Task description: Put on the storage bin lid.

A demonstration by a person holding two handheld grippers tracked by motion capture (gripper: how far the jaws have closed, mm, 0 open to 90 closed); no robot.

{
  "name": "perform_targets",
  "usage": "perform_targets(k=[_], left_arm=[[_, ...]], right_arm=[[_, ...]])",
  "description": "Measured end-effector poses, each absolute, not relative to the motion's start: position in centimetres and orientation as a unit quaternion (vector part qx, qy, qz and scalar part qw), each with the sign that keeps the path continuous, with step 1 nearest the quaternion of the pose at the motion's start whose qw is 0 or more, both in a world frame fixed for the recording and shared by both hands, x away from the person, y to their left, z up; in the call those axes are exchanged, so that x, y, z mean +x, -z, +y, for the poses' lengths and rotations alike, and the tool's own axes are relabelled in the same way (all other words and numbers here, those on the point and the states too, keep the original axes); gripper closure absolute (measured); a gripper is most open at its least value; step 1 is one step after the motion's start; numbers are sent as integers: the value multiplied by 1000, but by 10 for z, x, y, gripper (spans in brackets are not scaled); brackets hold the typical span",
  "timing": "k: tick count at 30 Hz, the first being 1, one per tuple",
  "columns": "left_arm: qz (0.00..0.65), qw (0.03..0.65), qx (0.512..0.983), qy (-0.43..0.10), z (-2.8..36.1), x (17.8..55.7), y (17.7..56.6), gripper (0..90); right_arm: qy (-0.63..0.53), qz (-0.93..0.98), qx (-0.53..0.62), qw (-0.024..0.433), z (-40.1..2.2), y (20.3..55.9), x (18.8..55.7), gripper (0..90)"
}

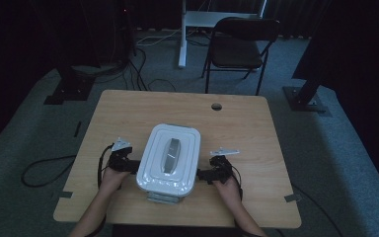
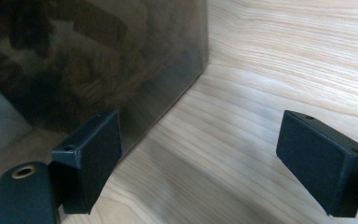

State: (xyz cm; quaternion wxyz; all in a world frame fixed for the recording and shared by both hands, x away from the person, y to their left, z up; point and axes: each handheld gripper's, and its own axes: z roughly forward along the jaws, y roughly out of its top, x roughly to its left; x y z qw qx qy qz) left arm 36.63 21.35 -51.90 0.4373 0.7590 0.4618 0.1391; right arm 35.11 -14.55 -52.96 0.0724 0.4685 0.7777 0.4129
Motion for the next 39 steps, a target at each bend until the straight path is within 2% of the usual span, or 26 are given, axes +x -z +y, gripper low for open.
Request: perform_targets(k=[10, 22, 35, 39], left_arm=[[454, 439, 764, -132, 192, 367, 518, 15], [452, 444, 761, -136, 196, 367, 517, 14], [447, 441, 759, -171, 219, 362, 521, 15], [449, 435, 762, -170, 226, 356, 523, 15]], right_arm=[[-410, 774, 475, 81, -169, 527, 358, 135], [-408, 771, 481, 85, -169, 529, 381, 131], [-410, 752, 501, 124, -192, 533, 374, 131], [-397, 755, 499, 152, -200, 536, 368, 125]])
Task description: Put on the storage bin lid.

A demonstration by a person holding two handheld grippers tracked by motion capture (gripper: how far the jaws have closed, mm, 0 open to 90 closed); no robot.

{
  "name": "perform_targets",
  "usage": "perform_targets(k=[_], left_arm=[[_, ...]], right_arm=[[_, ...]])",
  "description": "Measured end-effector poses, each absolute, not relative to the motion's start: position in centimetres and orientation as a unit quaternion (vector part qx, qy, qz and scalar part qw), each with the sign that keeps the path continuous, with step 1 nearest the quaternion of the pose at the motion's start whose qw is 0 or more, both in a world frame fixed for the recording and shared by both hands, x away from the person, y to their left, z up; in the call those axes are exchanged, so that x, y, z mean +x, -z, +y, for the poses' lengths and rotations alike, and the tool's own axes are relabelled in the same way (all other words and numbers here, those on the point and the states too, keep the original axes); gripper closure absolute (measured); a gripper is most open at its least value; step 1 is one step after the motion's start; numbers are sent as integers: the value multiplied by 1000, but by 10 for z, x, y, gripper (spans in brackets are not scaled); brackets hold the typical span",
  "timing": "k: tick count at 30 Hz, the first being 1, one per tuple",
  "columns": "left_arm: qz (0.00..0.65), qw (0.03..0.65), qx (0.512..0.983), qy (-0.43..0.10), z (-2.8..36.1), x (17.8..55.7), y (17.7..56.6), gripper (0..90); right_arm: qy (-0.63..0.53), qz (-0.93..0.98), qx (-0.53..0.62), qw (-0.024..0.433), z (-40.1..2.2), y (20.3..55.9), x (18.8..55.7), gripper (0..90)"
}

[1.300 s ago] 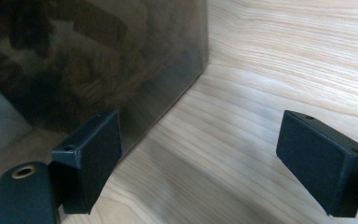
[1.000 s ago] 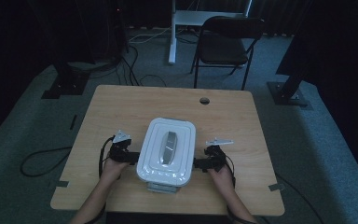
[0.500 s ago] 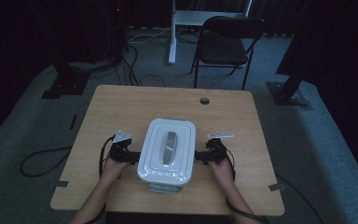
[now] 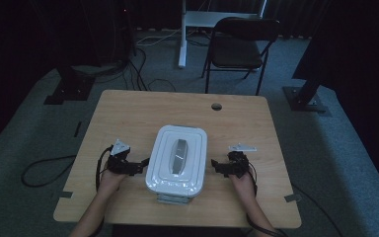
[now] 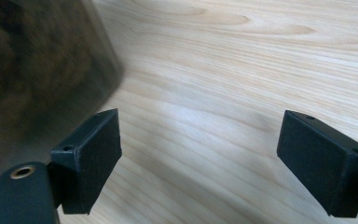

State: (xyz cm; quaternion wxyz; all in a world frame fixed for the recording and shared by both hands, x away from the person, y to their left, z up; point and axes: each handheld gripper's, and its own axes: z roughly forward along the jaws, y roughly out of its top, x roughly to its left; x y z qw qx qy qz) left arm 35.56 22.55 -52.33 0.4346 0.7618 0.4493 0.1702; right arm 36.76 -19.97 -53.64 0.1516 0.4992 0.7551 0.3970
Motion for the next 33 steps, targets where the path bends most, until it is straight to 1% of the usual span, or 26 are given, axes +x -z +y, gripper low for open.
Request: perform_targets(k=[2, 8, 13, 15, 17, 21, 24, 26, 33], left_arm=[[448, 432, 764, -169, 227, 350, 525, 15], [431, 425, 781, -156, 223, 332, 527, 14], [409, 430, 793, -135, 212, 318, 529, 14], [400, 433, 797, -132, 205, 315, 528, 14], [400, 428, 798, -143, 199, 314, 526, 14], [394, 436, 798, -134, 190, 314, 523, 14], [385, 436, 802, -137, 183, 313, 523, 14], [389, 438, 798, -139, 183, 314, 523, 14], [430, 429, 779, -153, 217, 321, 533, 14]], right_arm=[[-395, 753, 501, 159, -206, 538, 364, 125], [-397, 744, 514, 159, -227, 538, 356, 125], [-393, 740, 520, 164, -239, 538, 349, 125], [-392, 740, 521, 165, -242, 538, 348, 125], [-396, 737, 523, 165, -246, 539, 346, 125], [-392, 733, 530, 168, -252, 539, 343, 125], [-386, 734, 530, 176, -254, 540, 342, 125], [-385, 733, 532, 178, -255, 540, 341, 125], [-374, 724, 542, 206, -265, 543, 330, 124]])
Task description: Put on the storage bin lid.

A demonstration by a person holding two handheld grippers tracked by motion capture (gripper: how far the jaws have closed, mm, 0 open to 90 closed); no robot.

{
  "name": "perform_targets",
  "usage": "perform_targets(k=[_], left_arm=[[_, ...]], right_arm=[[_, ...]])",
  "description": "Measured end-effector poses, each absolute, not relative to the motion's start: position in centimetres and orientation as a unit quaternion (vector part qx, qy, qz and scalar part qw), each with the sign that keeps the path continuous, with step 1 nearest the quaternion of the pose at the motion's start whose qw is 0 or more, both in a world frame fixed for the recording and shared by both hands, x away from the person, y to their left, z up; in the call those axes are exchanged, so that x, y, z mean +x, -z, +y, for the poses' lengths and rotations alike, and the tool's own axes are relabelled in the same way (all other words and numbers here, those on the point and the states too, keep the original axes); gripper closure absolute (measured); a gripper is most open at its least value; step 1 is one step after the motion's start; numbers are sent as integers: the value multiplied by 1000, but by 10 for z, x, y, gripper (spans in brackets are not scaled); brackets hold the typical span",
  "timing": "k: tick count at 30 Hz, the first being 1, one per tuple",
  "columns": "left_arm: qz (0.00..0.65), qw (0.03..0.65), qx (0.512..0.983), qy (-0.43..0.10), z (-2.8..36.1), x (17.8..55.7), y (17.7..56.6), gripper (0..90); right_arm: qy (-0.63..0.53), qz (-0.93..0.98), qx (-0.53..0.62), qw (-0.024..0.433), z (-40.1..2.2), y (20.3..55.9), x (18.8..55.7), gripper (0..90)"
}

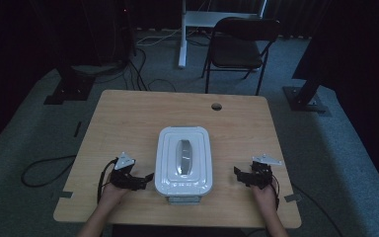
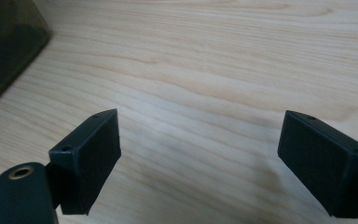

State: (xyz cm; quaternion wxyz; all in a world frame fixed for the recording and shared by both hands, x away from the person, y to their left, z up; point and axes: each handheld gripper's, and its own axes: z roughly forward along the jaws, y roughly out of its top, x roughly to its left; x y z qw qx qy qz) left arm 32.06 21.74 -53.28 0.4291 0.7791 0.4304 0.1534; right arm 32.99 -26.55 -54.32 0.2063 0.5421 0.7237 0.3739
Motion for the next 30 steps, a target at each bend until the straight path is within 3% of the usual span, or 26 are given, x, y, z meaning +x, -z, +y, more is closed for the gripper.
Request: perform_targets(k=[15, 30], left_arm=[[528, 399, 714, -228, 293, 305, 533, 15], [573, 356, 686, -272, 325, 289, 537, 15]], right_arm=[[-353, 696, 571, 253, -284, 547, 315, 124], [-329, 668, 601, 289, -307, 549, 296, 124]])
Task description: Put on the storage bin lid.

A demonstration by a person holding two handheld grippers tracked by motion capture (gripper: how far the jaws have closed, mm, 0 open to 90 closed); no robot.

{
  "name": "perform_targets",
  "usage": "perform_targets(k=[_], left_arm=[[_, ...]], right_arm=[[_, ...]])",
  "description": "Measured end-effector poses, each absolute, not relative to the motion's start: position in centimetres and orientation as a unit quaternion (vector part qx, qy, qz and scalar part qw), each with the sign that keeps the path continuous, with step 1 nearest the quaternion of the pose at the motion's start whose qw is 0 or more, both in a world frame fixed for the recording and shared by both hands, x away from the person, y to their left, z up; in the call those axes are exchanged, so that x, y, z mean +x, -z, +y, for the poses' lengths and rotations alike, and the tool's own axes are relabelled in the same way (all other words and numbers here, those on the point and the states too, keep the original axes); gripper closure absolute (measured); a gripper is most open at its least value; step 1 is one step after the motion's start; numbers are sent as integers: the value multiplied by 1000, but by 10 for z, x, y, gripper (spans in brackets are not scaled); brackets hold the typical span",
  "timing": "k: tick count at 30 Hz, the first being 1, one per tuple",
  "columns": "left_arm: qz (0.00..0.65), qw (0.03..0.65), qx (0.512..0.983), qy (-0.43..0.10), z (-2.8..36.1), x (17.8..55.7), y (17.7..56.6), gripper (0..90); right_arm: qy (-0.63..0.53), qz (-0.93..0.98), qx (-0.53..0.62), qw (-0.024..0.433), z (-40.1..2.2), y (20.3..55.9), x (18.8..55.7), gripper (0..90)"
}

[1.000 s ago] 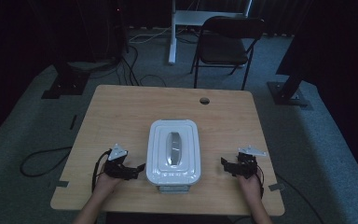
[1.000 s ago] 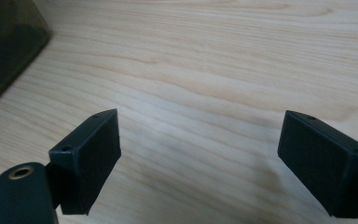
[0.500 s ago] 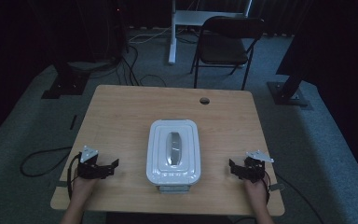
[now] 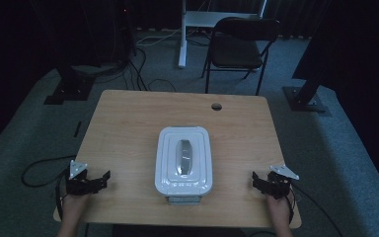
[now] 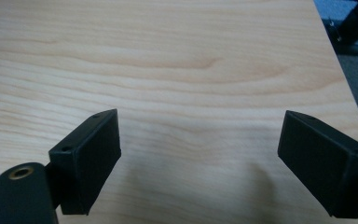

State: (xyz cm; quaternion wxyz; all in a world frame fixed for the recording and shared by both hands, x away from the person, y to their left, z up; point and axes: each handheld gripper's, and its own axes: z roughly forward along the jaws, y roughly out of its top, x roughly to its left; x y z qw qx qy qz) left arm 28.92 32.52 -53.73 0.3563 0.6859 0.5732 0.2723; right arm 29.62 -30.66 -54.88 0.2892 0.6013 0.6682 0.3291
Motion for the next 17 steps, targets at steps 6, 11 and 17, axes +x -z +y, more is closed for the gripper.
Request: perform_targets(k=[6, 11, 17], left_arm=[[595, 323, 685, -269, 325, 293, 541, 14], [609, 315, 673, -276, 326, 296, 543, 15], [614, 305, 672, -278, 326, 298, 544, 15]], right_arm=[[-320, 649, 627, 289, -311, 549, 297, 124], [-316, 636, 642, 289, -312, 549, 299, 124], [-308, 636, 648, 286, -312, 550, 300, 125]])
